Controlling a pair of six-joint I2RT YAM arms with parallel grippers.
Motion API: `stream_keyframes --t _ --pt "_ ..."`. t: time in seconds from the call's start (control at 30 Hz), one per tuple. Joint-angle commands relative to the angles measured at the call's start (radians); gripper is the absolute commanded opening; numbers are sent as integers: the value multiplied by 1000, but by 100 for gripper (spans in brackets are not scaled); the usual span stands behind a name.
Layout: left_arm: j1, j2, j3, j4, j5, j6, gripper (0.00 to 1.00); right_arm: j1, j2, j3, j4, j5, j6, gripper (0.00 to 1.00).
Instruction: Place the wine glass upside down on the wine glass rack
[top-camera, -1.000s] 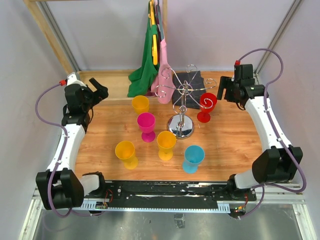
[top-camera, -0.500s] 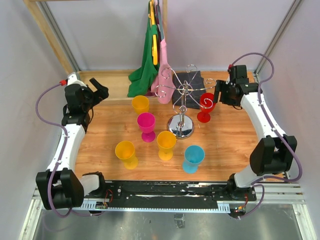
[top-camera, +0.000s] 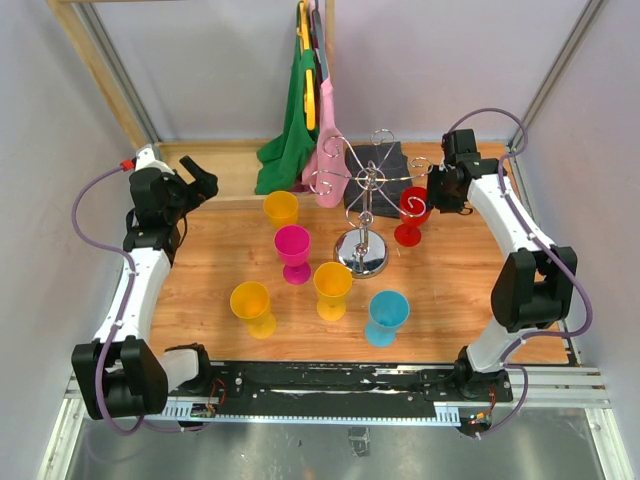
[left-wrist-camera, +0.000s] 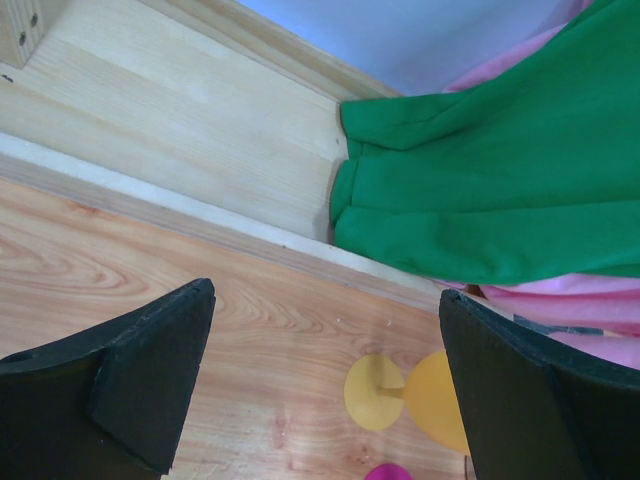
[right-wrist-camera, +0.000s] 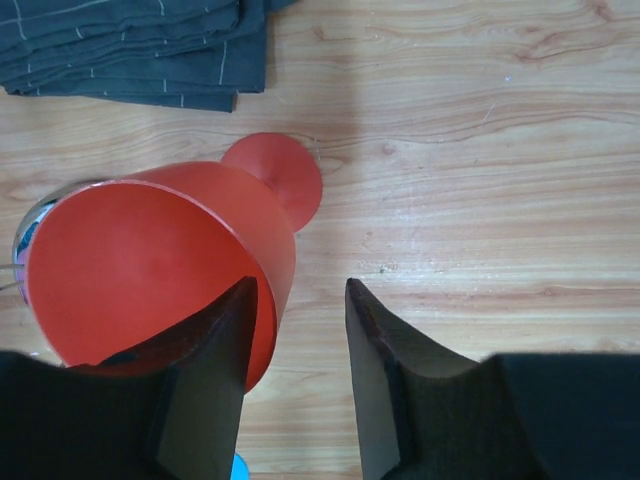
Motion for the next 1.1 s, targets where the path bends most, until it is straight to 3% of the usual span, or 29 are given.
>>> stream_keyframes --t 0.0,0.13,0.27,0.4,0.6,0.8,1.07 --pt "-4 -9 28 0 7 1 99 17 18 46 -42 31 6 39" --pt "-3 -8 29 0 7 -1 99 17 28 50 -48 41 6 23" --pt "-4 -7 31 0 8 0 100 18 41 56 -55 48 9 19" --pt "-3 -3 37 -4 15 -3 99 18 50 66 -66 55 14 2" --pt "-3 10 69 -33 18 1 99 18 11 53 -73 111 16 1" --pt "-11 33 128 -84 35 -1 99 19 -140 19 -55 330 50 1" --pt "-29 48 231 -145 73 -16 98 18 -371 27 93 521 26 1"
